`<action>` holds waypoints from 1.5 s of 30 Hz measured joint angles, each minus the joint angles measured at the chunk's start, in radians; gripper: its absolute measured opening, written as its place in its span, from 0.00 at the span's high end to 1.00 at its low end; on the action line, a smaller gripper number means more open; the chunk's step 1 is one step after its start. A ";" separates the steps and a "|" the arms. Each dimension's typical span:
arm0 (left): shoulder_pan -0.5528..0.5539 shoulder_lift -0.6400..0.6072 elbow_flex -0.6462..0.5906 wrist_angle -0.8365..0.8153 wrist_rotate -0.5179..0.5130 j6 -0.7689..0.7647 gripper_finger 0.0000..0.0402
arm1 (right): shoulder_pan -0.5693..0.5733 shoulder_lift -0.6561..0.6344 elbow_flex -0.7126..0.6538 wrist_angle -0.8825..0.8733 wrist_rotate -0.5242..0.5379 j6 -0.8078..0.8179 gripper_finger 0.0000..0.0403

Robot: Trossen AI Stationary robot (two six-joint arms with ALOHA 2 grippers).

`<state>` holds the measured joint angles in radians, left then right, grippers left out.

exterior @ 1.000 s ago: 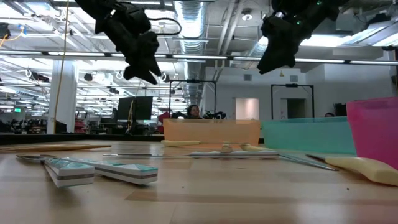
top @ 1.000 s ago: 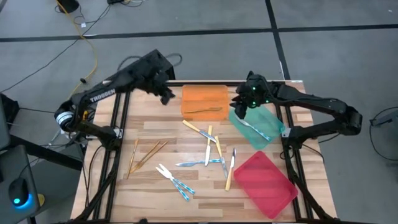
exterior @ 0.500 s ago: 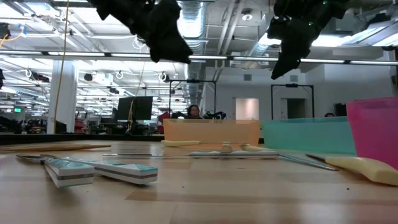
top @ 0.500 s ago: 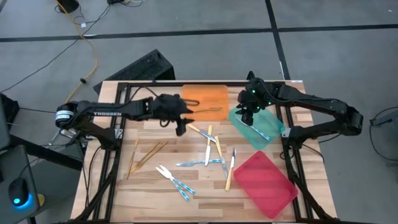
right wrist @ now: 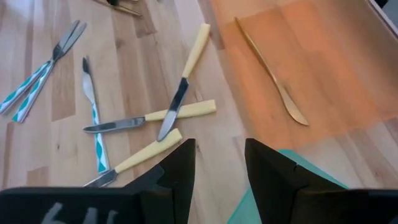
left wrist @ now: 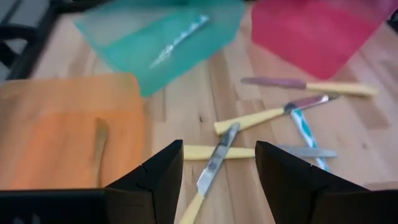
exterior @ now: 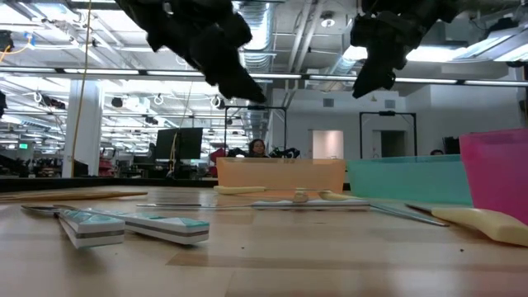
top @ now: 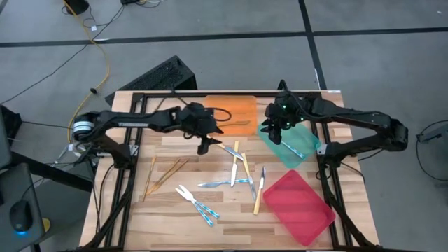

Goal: Sort silverware by color (type)
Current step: Put the yellow knife into the red bin

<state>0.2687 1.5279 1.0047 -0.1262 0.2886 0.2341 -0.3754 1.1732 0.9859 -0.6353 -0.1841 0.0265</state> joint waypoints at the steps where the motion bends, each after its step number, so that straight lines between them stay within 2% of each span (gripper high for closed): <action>1: 0.000 0.033 0.011 0.007 0.007 0.011 0.54 | 0.007 0.000 0.000 0.001 0.000 0.001 0.60; 7: 0.002 0.198 0.086 0.002 0.018 0.076 0.54 | 0.030 0.000 0.000 0.001 0.001 0.041 0.60; 14: -0.004 0.270 0.116 -0.007 0.020 0.130 0.55 | 0.049 0.000 0.000 0.000 0.002 0.053 0.60; 21: -0.039 0.341 0.116 -0.042 -0.035 0.158 0.55 | 0.048 0.000 0.000 0.000 0.002 0.053 0.60; 26: -0.048 0.401 0.116 -0.045 -0.153 0.132 0.55 | 0.048 0.000 0.000 0.000 0.002 0.055 0.60; 32: -0.046 0.418 0.119 -0.045 -0.197 0.093 0.55 | 0.048 0.000 0.000 0.000 0.002 0.074 0.60; 35: -0.052 0.418 0.120 -0.069 -0.191 0.095 0.58 | 0.048 0.000 0.000 0.000 0.002 0.074 0.60; 40: -0.089 0.419 0.115 -0.123 -0.192 0.091 0.68 | 0.048 0.000 0.000 0.001 0.002 0.071 0.60; 45: -0.114 0.419 0.109 -0.114 -0.244 0.068 0.77 | 0.048 0.000 0.000 0.005 0.002 0.071 0.60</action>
<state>0.1547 1.9469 1.1137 -0.2401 0.0444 0.3019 -0.3275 1.1732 0.9859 -0.6307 -0.1818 0.0971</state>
